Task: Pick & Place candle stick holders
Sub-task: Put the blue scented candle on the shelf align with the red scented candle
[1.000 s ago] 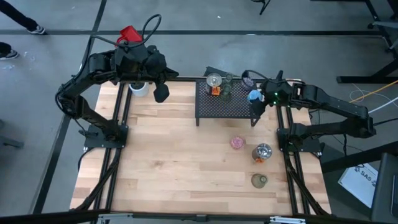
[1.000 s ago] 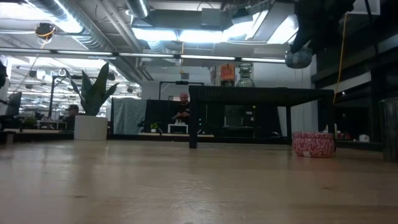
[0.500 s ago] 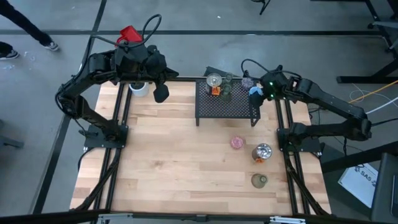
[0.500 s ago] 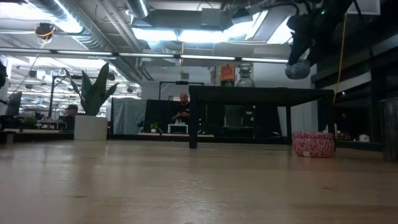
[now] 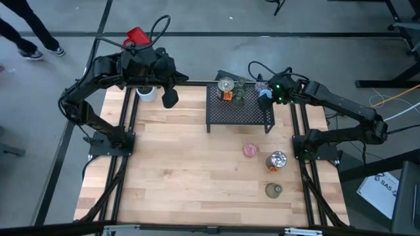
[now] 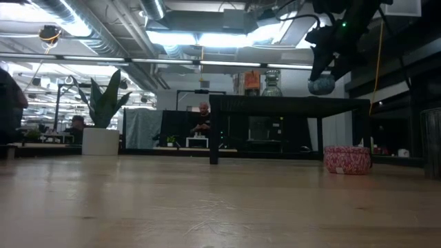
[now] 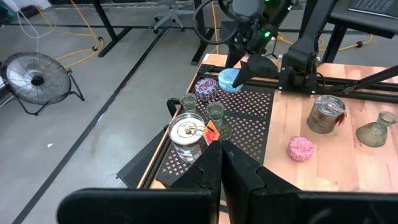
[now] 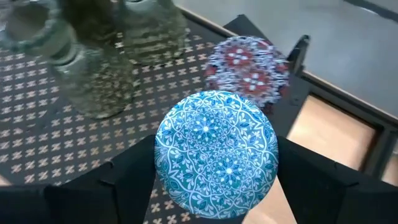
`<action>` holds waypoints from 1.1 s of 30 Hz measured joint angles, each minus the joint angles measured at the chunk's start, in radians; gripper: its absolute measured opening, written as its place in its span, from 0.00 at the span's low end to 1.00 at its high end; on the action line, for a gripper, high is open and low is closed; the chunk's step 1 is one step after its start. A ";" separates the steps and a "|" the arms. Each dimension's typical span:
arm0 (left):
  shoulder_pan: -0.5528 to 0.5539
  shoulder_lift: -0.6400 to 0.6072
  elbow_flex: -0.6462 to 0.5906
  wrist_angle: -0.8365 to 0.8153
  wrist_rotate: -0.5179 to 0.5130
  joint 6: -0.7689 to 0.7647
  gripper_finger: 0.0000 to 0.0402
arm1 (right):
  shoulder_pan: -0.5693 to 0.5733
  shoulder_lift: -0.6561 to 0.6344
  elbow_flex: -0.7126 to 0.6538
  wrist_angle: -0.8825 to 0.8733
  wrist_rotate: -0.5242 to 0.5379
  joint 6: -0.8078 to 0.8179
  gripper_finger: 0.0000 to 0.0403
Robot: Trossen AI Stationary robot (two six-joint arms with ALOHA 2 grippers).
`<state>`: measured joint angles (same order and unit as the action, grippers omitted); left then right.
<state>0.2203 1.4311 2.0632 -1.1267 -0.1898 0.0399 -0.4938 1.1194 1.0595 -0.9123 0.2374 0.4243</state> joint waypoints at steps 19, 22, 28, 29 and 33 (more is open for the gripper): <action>0.000 0.000 0.000 0.000 0.000 0.026 0.00 | 0.144 0.008 -0.010 0.003 0.215 0.151 0.73; 0.000 0.000 0.000 0.000 0.000 0.026 0.00 | 0.165 0.008 -0.040 0.016 0.242 0.178 0.73; 0.000 0.000 0.000 0.000 0.000 0.026 0.00 | 0.197 0.008 -0.091 0.046 0.248 0.219 0.73; 0.000 0.000 0.000 0.000 0.000 0.026 0.00 | 0.201 0.008 -0.095 0.058 0.260 0.220 0.73; 0.000 0.000 0.000 0.000 0.000 0.026 0.00 | 0.203 0.008 -0.098 0.071 0.284 0.237 0.73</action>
<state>0.2206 1.4311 2.0632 -1.1267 -0.1902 0.0662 -0.2909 1.1275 0.9611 -0.8408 0.5212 0.6616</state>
